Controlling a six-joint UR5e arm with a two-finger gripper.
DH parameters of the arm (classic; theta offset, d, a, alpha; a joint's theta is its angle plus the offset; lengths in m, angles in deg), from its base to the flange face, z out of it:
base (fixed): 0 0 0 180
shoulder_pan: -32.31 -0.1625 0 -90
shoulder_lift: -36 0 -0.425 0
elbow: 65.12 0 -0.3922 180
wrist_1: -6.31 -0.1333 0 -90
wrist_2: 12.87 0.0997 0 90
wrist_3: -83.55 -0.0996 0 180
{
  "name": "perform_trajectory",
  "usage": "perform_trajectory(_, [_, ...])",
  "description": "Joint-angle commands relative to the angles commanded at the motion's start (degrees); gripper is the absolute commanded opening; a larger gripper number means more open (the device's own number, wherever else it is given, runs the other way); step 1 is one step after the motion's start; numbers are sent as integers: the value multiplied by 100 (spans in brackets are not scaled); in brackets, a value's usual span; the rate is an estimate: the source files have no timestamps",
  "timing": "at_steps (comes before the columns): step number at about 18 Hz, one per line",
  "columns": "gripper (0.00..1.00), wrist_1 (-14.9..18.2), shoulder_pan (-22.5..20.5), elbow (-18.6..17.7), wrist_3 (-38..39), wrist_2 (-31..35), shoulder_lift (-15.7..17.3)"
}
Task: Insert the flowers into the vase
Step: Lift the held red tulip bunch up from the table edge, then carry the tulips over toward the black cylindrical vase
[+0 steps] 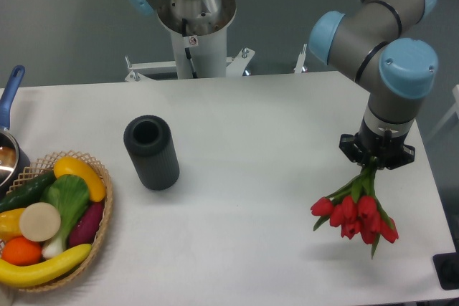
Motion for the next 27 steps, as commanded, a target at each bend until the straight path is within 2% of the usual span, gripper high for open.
perform_trajectory(4, [0,-9,9,9,-17,-17,35])
perform_trajectory(9, [0,-131,0,140,0,-491,184])
perform_trajectory(12, [0,-640,26,185,201,-1350,290])
perform_trajectory(15, [0,-957,149,132,693,-1967,439])
perform_trajectory(16, [0,-1019,219,141,860,-2360,448])
perform_trajectory(23, [0,-1046,351,123,1177,-4103,597])
perform_trajectory(27, [0,-1150,387,-157,1222,-5288,852])
